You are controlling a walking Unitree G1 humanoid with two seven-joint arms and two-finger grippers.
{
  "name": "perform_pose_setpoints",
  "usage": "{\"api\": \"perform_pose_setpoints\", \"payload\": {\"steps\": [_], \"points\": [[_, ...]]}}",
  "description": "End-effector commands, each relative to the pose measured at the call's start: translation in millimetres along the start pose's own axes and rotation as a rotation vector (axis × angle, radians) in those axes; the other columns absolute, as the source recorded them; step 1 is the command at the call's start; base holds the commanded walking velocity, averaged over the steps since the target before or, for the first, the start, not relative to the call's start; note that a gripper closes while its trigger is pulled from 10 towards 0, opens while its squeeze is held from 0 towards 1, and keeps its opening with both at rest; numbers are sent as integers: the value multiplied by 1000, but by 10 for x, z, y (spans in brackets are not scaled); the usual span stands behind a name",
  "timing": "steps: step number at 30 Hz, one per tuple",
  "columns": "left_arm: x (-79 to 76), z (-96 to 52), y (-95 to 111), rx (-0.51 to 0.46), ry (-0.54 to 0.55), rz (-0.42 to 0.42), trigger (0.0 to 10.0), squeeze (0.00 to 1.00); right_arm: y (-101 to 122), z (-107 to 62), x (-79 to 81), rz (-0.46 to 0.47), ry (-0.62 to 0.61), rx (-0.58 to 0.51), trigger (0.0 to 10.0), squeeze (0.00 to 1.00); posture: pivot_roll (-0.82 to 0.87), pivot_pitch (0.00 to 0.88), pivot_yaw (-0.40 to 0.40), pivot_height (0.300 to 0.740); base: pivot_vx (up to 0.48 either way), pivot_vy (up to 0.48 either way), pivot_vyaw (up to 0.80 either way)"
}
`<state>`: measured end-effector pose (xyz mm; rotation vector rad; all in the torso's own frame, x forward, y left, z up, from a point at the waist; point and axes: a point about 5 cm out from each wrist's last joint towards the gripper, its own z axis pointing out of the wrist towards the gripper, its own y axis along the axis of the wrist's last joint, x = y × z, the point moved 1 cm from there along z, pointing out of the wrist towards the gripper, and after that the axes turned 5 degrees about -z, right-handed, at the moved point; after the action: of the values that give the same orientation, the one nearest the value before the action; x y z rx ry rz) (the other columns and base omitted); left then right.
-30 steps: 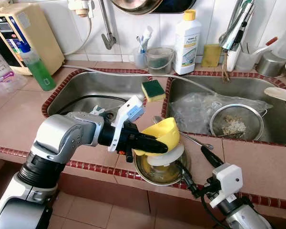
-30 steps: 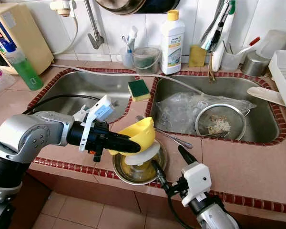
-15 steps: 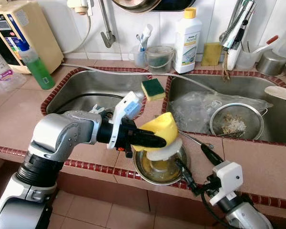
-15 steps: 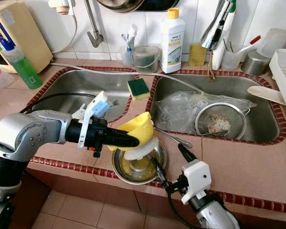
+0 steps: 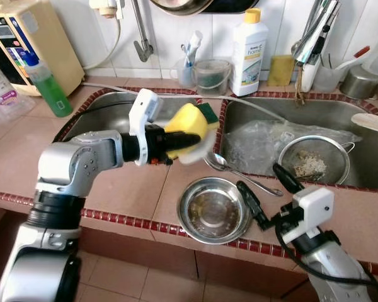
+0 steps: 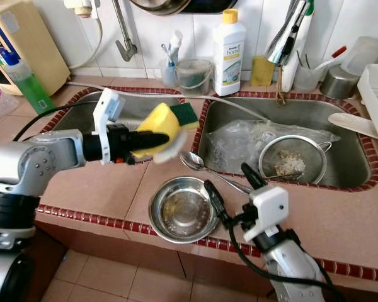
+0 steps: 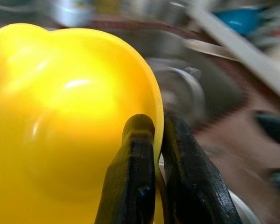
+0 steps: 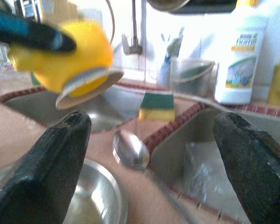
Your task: Kitchen organization
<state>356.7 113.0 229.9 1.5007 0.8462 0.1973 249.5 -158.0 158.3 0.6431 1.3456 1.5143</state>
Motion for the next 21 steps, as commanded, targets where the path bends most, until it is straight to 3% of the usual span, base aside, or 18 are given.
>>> {"api": "perform_pose_setpoints", "payload": {"steps": [1,7,9,12,18,21], "points": [[112,-47,86,-66,97,26,10000,0,83,47,-43,2,-18,-32,10000,0,-192,72,100,740,0,0,0],[270,-16,73,-178,253,34,10000,0,190,244,-197,7,-78,-78,10000,0,-180,64,92,740,0,0,0],[328,-14,89,-254,322,24,10000,0,188,349,-285,-8,-130,-54,10000,0,-172,58,83,740,0,0,0],[334,-35,86,-314,359,110,10000,0,116,428,-363,-85,-190,12,10000,0,-167,54,80,740,0,0,0],[362,-58,-75,-391,466,207,10000,0,113,629,-459,-13,-317,17,10000,0,-148,40,61,740,0,0,0],[331,-67,-132,-439,478,229,10000,0,146,723,-433,-33,-346,-16,10000,0,-147,38,56,740,0,0,0]]}}
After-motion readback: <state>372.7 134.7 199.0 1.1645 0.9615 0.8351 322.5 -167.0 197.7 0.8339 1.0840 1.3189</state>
